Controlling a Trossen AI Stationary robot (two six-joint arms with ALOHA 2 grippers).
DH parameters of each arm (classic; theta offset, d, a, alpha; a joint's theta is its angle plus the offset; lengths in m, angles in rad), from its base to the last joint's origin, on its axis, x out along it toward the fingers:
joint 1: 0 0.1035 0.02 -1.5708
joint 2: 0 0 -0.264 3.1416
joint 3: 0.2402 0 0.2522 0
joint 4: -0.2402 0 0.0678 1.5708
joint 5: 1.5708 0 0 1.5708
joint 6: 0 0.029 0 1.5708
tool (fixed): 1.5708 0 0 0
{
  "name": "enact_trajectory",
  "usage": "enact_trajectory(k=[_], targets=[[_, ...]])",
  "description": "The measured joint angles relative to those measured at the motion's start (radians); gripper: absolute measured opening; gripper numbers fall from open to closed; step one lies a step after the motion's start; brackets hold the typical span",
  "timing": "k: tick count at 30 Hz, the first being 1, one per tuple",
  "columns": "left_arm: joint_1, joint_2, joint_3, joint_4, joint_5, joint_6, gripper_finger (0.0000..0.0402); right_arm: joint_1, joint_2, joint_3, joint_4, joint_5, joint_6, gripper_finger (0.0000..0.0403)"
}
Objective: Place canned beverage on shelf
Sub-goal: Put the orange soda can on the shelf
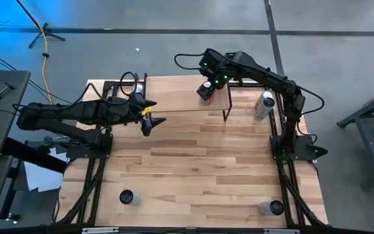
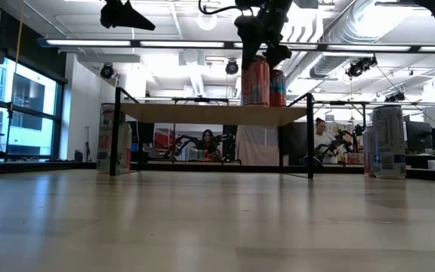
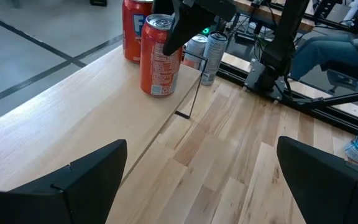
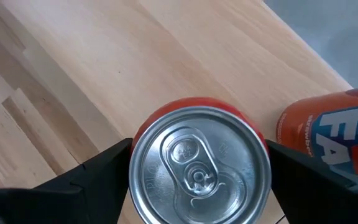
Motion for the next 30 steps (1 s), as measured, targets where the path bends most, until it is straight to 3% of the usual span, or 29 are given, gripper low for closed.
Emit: enact_trajectory(k=[8, 20, 26, 30], targets=[[0.0, 0.0, 0.0, 0.001, 0.006, 0.0, 0.0376, 0.0, 0.0, 0.007, 0.001, 0.051, -0.026, 0.0396], [0.0, 0.0, 0.0, 0.002, 0.007, -0.001, 0.0376, -0.007, 0.0, 0.194, -0.046, 0.033, -0.281, 0.0392], [0.0, 0.0, 0.0, 0.01, 0.007, -0.022, 0.0376, -0.031, -0.001, 0.287, -0.102, 0.034, -0.335, 0.0392], [0.0, 0.0, 0.0, 0.01, 0.007, -0.037, 0.0376, -0.058, -0.003, 0.291, -0.115, -0.025, -0.664, 0.0392]])
